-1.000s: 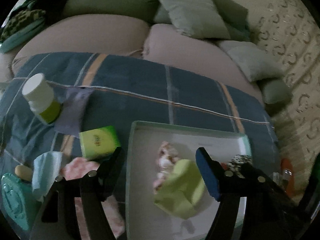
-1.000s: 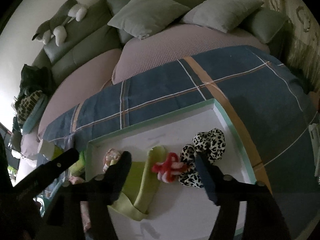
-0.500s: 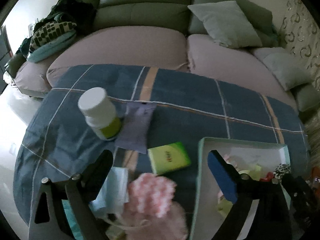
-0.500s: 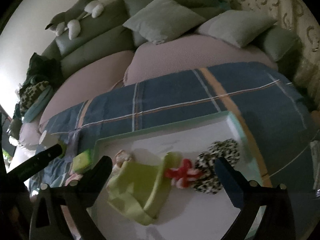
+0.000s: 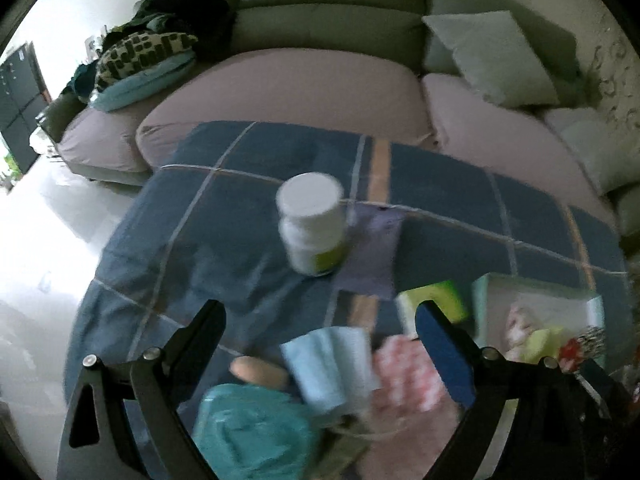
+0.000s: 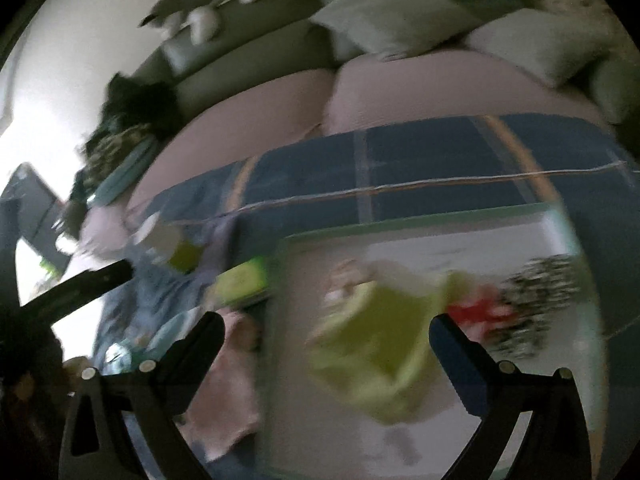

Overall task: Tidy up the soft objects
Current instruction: 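Reach the right gripper back to the pile and grasp the pink zigzag cloth, then grasp the light-blue face mask with the left gripper while the right gripper holds the pink cloth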

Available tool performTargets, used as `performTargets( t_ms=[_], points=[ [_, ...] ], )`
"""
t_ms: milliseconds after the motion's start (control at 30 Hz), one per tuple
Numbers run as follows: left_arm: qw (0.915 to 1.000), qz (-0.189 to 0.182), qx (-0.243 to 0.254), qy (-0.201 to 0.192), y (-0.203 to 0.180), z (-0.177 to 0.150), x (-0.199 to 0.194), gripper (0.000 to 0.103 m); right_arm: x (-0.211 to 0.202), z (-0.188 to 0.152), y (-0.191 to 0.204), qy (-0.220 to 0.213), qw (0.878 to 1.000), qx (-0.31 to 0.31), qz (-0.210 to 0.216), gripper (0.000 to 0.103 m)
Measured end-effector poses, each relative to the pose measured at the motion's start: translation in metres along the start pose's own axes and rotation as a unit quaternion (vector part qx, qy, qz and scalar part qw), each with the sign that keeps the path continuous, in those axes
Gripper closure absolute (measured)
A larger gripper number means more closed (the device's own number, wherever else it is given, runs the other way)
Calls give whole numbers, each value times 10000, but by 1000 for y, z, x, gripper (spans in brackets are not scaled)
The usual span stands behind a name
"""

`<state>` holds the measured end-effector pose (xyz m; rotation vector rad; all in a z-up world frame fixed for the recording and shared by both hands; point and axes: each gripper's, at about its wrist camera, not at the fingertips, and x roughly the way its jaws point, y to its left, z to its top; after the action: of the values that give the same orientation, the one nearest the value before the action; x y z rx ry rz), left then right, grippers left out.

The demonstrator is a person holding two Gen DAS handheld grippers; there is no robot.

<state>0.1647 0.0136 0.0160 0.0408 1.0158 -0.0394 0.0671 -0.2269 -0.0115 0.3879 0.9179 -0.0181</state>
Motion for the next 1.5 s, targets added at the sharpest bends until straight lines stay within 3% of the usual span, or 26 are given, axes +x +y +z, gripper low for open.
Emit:
performTargets(
  t_ms=[167, 367, 600, 700, 833, 967, 1033, 1133, 1233, 1500],
  points=[
    [9986, -334, -320, 270, 20, -5, 14, 7, 24, -15, 43, 330, 9978, -562, 134, 0],
    [9966, -551, -306, 522, 18, -10, 29, 7, 51, -31, 77, 713, 9906, -1123, 309, 14],
    [9946, -650, -310, 747, 16, -12, 44, 7, 81, -45, 89, 1107, 9843, -1308, 420, 30],
    [9942, -652, -370, 773, 20, -11, 46, 7, 89, -45, 87, 1195, 9838, -1257, 452, 32],
    [9935, -657, -398, 838, 22, -13, 51, 7, 96, -43, 87, 1242, 9834, -1238, 461, 47],
    [9929, -663, -412, 898, 23, -13, 55, 7, 102, -45, 89, 1333, 9814, -1273, 539, 56],
    [9928, -664, -383, 915, 22, -13, 56, 7, 105, -47, 92, 1380, 9799, -1328, 567, 67],
    [9927, -662, -354, 942, 20, -13, 58, 7, 103, -48, 95, 1327, 9799, -1390, 541, 84],
    [9930, -621, -309, 955, 17, -12, 59, 7, 94, -44, 95, 1164, 9816, -1378, 621, 90],
    [9934, -512, -179, 1007, 12, -14, 63, 8, 60, -30, 85, 679, 9870, -1258, 740, 92]
  ],
)
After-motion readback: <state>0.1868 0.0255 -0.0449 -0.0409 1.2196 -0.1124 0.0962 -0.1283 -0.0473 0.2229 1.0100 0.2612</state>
